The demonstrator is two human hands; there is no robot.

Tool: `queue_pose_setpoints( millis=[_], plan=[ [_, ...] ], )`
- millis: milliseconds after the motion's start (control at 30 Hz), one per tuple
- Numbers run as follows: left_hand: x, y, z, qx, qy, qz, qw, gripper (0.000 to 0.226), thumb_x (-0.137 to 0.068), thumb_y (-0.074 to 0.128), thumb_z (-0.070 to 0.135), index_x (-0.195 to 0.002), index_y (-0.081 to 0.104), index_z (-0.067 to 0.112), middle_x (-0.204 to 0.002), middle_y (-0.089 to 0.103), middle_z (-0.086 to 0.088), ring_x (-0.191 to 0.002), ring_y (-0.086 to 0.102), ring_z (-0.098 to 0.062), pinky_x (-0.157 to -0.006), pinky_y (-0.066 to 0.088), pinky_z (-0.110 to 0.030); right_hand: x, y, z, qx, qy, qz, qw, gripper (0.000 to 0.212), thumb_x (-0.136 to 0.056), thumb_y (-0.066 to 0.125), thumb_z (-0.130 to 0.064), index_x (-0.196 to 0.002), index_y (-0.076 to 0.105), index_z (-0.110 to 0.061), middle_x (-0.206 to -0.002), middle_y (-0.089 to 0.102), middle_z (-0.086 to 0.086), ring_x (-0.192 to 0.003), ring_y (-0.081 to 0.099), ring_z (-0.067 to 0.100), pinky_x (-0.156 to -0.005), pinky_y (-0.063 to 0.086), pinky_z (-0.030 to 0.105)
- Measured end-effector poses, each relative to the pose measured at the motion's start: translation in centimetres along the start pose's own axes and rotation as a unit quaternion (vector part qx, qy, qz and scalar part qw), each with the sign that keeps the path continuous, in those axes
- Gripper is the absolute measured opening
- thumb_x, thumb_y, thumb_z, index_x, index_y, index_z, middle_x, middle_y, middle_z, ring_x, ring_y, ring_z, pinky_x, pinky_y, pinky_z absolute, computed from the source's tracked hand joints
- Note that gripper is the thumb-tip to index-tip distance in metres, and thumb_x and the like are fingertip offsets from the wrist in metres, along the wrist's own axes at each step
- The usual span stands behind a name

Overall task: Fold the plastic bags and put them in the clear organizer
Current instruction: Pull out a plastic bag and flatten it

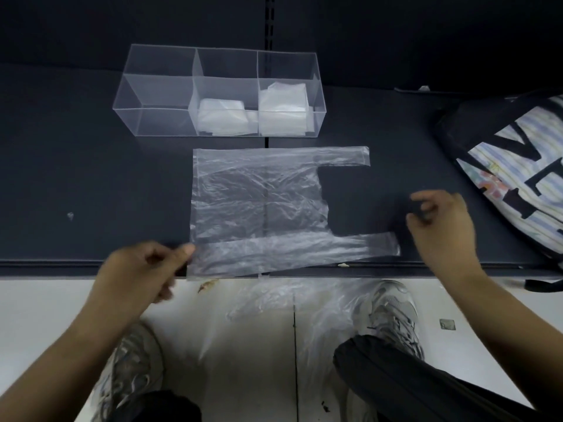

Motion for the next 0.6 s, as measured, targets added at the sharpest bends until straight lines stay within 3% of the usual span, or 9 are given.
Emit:
queue_pose_setpoints(
  millis=[67, 100, 167, 233, 267, 367, 500, 600],
  plan=[
    [-0.3, -2.1, 2.0, -0.127, 0.118, 0.155, 0.973, 0.030, -0.091, 0.057, 0.042, -0.073, 0.059, 0.017, -0.056, 0.061, 0.001, -0.051, 0.057, -0.017, -0.053, 0.038, -0.028, 1.7, 1.8, -5.0, -0.011, -0.123, -0.012, 0.992, 0.033, -0.084, 0.062, -0.003, -0.115, 0.063, -0.014, -0.116, 0.050, 0.008, -0.106, 0.055, 0.025, -0.100, 0.039, 0.027],
    [-0.1, -2.1, 3.4, -0.142, 0.190, 0.202, 0.950, 0.023, -0.095, 0.054, 0.033, -0.081, 0.061, 0.016, -0.069, 0.063, 0.000, -0.062, 0.058, -0.023, -0.059, 0.040, -0.030, 2.9, 3.4, -7.8, -0.019, -0.189, -0.049, 0.981, 0.035, -0.087, 0.061, -0.006, -0.121, 0.061, -0.012, -0.126, 0.049, 0.010, -0.118, 0.049, 0.026, -0.107, 0.033, 0.028],
    [-0.5, 0.1, 5.5, -0.172, 0.293, 0.179, 0.923, 0.024, -0.099, 0.046, 0.021, -0.108, 0.064, 0.008, -0.106, 0.064, -0.013, -0.097, 0.060, -0.032, -0.085, 0.044, -0.035, 5.7, 7.4, -12.7, -0.026, -0.295, -0.162, 0.941, 0.045, -0.095, 0.053, -0.018, -0.139, 0.046, -0.011, -0.149, 0.036, 0.010, -0.139, 0.029, 0.022, -0.116, 0.016, 0.026],
    [-1.3, 3.6, 6.1, -0.253, 0.334, 0.080, 0.905, 0.050, -0.100, 0.031, 0.031, -0.137, 0.048, 0.003, -0.142, 0.047, -0.018, -0.133, 0.041, -0.032, -0.112, 0.025, -0.037, 7.8, 11.0, -15.7, -0.008, -0.361, -0.230, 0.904, 0.053, -0.101, 0.042, -0.026, -0.150, 0.027, -0.011, -0.159, 0.019, 0.008, -0.147, 0.013, 0.019, -0.119, 0.003, 0.026],
    [-1.6, 4.9, 5.7, -0.296, 0.336, 0.044, 0.893, 0.061, -0.099, 0.020, 0.040, -0.145, 0.035, 0.003, -0.152, 0.033, -0.016, -0.143, 0.028, -0.028, -0.117, 0.014, -0.038, 8.3, 12.5, -16.3, 0.019, -0.381, -0.241, 0.893, 0.056, -0.102, 0.039, -0.029, -0.151, 0.020, -0.011, -0.160, 0.013, 0.008, -0.148, 0.007, 0.018, -0.120, -0.001, 0.028],
    [-2.7, 6.1, 3.5, -0.364, 0.320, 0.019, 0.874, 0.079, -0.092, 0.003, 0.057, -0.151, 0.017, 0.006, -0.158, 0.013, -0.010, -0.147, 0.011, -0.023, -0.120, 0.006, -0.040, 6.9, 14.8, -14.8, 0.148, -0.385, -0.218, 0.885, 0.065, -0.101, 0.029, -0.048, -0.153, 0.009, -0.016, -0.162, 0.003, 0.004, -0.149, -0.002, 0.017, -0.119, -0.008, 0.034],
    [-2.9, 5.7, 1.9, -0.381, 0.315, 0.031, 0.869, 0.076, -0.095, 0.008, 0.056, -0.151, 0.018, 0.006, -0.158, 0.015, -0.010, -0.147, 0.012, -0.021, -0.120, 0.010, -0.042, 3.0, 12.5, -8.8, 0.212, -0.306, -0.170, 0.912, 0.068, -0.096, 0.013, -0.057, -0.154, 0.003, -0.022, -0.162, -0.004, 0.000, -0.148, -0.007, 0.016, -0.119, -0.008, 0.039],
    [-2.3, 5.2, 1.2, -0.386, 0.322, 0.037, 0.864, 0.068, -0.098, 0.012, 0.048, -0.149, 0.024, 0.005, -0.156, 0.023, -0.012, -0.145, 0.018, -0.024, -0.118, 0.015, -0.045, 0.3, 9.0, -3.1, 0.234, -0.208, -0.123, 0.942, 0.065, -0.097, 0.014, -0.052, -0.154, 0.011, -0.019, -0.162, 0.004, 0.004, -0.149, 0.001, 0.020, -0.120, -0.003, 0.041]
  ],
)
Point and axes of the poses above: each hand's wrist, its own x-axis away from the middle knuckle, its own y-axis out of the palm, z = x × y, the point moved 5 cm from there along -x, towards the middle knuckle
